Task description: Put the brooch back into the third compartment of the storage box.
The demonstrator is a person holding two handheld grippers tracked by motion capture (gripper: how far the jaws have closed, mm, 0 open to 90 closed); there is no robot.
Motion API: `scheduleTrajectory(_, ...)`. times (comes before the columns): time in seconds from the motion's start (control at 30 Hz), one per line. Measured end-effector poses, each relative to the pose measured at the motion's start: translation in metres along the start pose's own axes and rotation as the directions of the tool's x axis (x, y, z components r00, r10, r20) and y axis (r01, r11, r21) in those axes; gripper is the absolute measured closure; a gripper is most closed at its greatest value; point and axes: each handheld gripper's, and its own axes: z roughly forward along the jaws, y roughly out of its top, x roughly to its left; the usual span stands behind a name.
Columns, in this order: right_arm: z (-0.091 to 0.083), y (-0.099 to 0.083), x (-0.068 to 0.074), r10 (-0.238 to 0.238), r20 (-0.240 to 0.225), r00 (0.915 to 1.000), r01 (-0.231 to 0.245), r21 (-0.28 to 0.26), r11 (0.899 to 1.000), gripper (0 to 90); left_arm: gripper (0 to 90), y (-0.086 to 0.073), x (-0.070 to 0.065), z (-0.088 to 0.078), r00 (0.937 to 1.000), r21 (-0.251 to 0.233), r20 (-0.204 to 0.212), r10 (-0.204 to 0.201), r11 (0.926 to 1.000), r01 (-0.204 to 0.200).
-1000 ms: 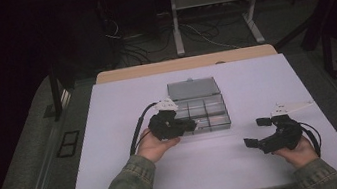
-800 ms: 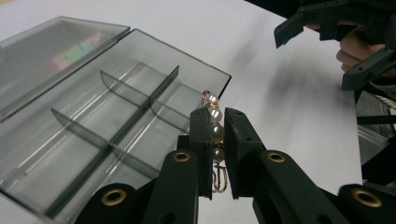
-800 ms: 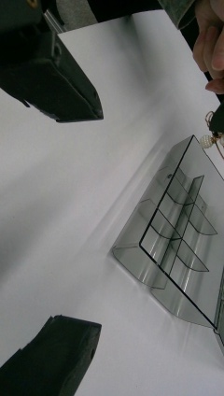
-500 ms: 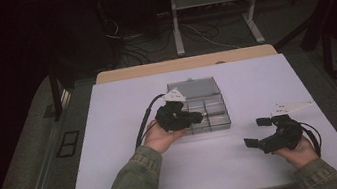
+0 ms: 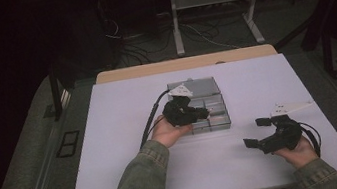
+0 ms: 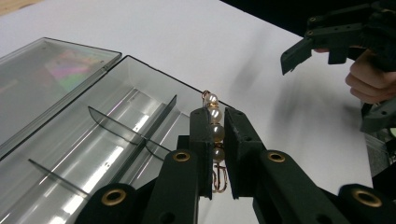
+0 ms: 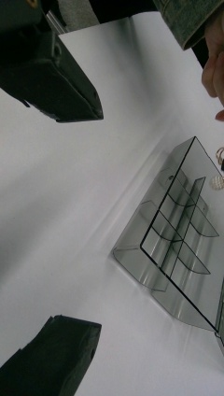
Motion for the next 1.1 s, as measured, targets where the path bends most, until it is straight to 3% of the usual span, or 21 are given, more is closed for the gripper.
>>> scheduleTrajectory(0.27,-0.001,0.000,-0.001,0.000,-0.005,1.0000,0.000,-0.006,1.000,0.5,80.9,0.000,0.004,0.013,0.9998,0.010,0.003,-0.020,0.9997,0.020)
scheduleTrajectory(0.9,-0.002,0.001,0.000,-0.002,-0.009,1.0000,0.002,-0.012,1.000,0.5,80.9,0.003,0.011,0.040,0.9999,0.078,-0.012,0.000,0.9969,0.001)
scheduleTrajectory(1.1,-0.002,0.001,0.000,-0.004,-0.010,0.9999,0.004,-0.013,1.000,0.5,80.8,0.006,0.012,0.048,0.9997,0.089,-0.018,-0.014,0.9959,0.016)
